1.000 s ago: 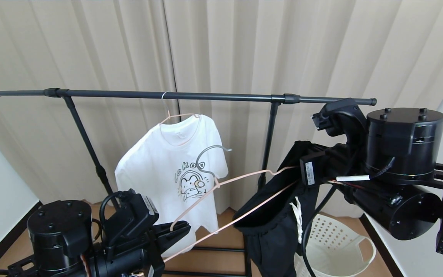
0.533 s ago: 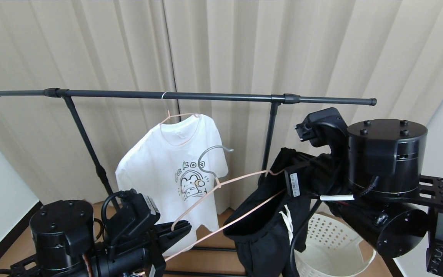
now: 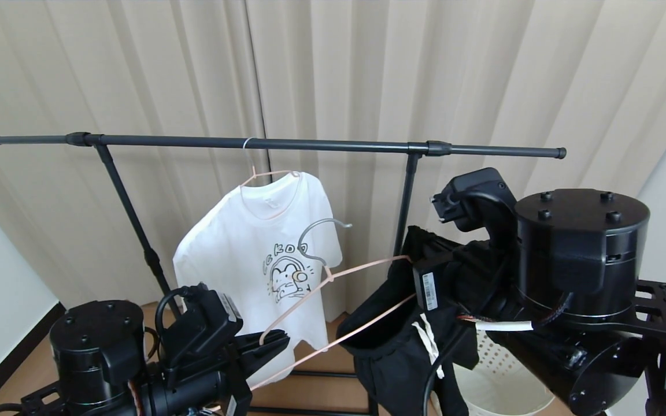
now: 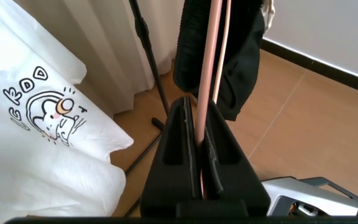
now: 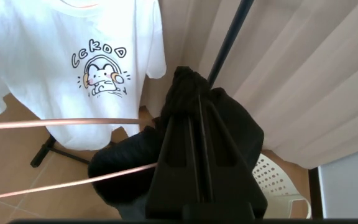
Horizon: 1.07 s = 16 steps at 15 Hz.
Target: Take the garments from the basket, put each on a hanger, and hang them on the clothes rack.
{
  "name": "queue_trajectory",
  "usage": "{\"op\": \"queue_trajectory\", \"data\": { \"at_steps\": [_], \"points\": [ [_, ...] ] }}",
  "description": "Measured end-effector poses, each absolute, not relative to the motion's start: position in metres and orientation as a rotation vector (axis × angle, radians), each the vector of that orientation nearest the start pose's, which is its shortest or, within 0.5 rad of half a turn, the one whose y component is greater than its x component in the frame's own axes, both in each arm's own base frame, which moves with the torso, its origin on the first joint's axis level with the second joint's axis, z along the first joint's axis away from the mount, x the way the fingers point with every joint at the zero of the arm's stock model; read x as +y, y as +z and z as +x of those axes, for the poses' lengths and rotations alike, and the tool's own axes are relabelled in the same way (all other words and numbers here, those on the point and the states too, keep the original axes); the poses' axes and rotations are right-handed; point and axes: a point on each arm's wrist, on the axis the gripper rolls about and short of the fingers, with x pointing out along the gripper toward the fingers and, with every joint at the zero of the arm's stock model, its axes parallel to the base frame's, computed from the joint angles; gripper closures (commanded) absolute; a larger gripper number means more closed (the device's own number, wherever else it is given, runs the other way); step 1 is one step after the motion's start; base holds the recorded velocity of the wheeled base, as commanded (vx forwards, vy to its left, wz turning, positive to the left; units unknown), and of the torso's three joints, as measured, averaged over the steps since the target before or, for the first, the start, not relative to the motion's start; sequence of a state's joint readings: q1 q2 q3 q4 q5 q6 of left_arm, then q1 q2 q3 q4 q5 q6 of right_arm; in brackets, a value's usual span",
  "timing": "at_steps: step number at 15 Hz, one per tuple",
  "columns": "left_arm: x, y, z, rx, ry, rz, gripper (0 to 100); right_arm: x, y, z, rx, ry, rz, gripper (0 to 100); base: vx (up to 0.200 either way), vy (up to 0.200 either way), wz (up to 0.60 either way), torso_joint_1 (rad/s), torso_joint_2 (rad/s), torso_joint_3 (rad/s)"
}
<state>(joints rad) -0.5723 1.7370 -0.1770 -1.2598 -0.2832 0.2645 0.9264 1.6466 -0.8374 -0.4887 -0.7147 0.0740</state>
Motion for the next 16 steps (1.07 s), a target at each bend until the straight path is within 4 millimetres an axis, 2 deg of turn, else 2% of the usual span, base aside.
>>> {"op": "queue_trajectory", "data": {
  "at_steps": [3, 6, 11, 16],
  "points": [
    [-0.127, 0.091, 0.185, 0.180, -0.881, 0.290, 100, 0.223, 0.205, 0.187, 0.192, 0.137, -0.141, 100, 0.000, 0.000, 0.00, 0.000, 0.00, 0.000],
    [-0.129, 0.089, 0.181, 0.186, -0.858, 0.302, 100, 0.220, 0.224, 0.203, 0.142, -0.019, -0.159, 100, 0.000, 0.000, 0.00, 0.000, 0.00, 0.000],
    [-0.141, 0.092, 0.182, 0.119, -0.818, 0.267, 100, 0.222, 0.214, 0.219, 0.169, -0.081, -0.261, 100, 0.000, 0.000, 0.00, 0.000, 0.00, 0.000],
    [-0.153, 0.083, 0.186, 0.083, -0.761, 0.258, 100, 0.240, 0.208, 0.210, 0.171, -0.023, -0.269, 100, 0.000, 0.000, 0.00, 0.000, 0.00, 0.000]
  ]
}}
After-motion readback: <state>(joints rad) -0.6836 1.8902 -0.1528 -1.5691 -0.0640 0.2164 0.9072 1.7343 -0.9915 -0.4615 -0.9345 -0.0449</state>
